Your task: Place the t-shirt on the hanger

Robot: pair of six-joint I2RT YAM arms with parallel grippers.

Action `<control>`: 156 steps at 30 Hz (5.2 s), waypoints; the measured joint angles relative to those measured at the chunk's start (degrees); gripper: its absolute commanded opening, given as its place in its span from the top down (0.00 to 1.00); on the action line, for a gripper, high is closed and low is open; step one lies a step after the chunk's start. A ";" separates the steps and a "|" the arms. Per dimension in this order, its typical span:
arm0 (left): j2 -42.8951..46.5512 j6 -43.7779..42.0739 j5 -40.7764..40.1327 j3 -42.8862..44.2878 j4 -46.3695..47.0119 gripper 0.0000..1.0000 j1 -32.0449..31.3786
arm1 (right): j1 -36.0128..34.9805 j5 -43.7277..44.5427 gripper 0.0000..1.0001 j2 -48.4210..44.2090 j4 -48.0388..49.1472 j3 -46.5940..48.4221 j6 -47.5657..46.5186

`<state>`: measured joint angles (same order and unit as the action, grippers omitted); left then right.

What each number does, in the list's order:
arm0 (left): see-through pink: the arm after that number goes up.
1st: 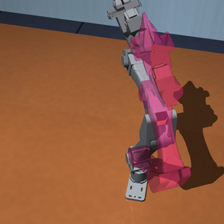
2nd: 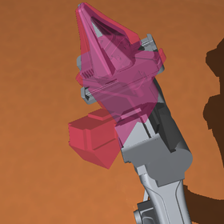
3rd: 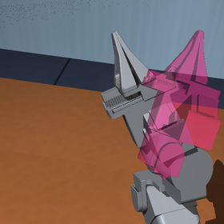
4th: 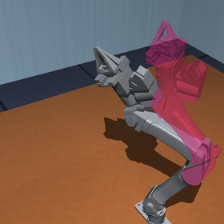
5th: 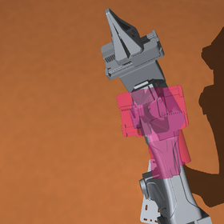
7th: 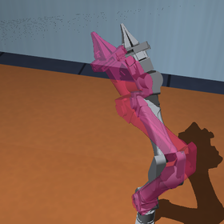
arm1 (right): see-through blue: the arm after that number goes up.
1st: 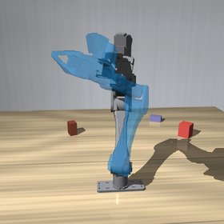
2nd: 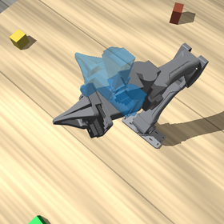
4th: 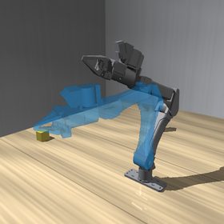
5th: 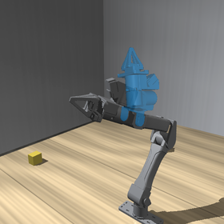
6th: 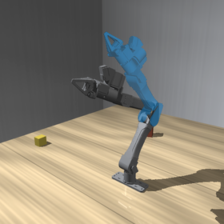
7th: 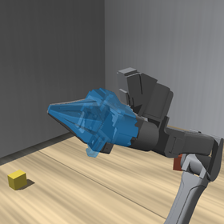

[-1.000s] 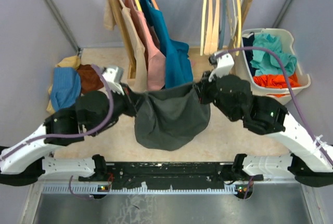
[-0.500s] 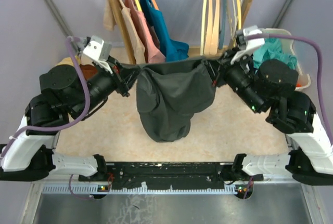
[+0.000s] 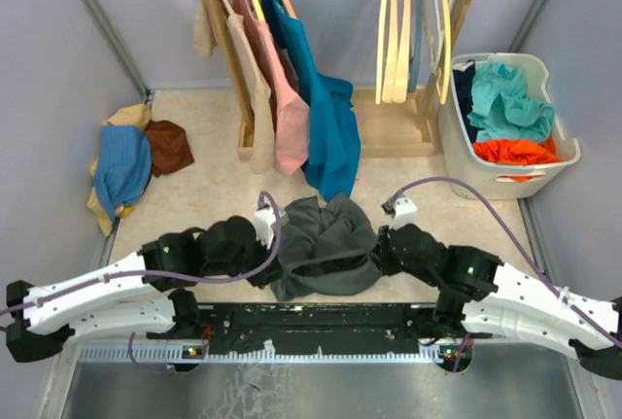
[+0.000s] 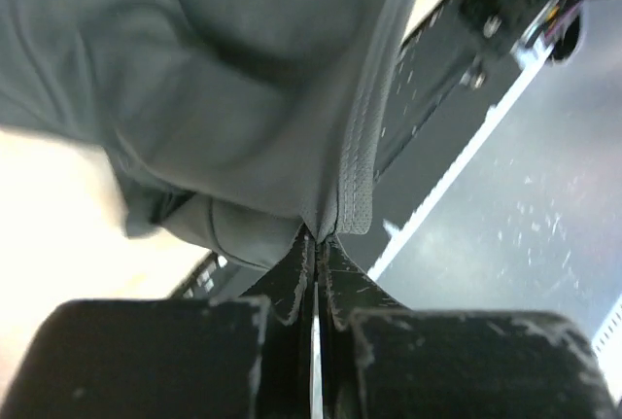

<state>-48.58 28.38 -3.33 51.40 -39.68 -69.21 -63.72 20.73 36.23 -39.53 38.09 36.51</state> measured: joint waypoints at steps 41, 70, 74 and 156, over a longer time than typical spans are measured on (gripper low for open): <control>-19.02 19.56 -5.20 -7.23 5.77 0.38 -15.39 | -2.14 3.17 1.00 11.91 0.83 1.46 12.46; -18.01 10.27 -24.44 13.18 -0.20 1.00 -11.39 | -2.16 14.49 1.00 -0.09 -23.04 22.93 9.44; -17.64 4.76 -22.29 16.92 2.03 1.00 -2.75 | -2.16 16.26 1.00 1.40 -24.98 29.86 5.75; -62.62 -16.68 -25.22 77.83 25.88 0.27 16.06 | 6.86 -1.33 1.00 9.16 2.62 1.05 4.66</control>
<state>-111.20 11.70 -28.56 129.23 -13.80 -53.15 -56.86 19.40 45.39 -36.91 39.13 41.17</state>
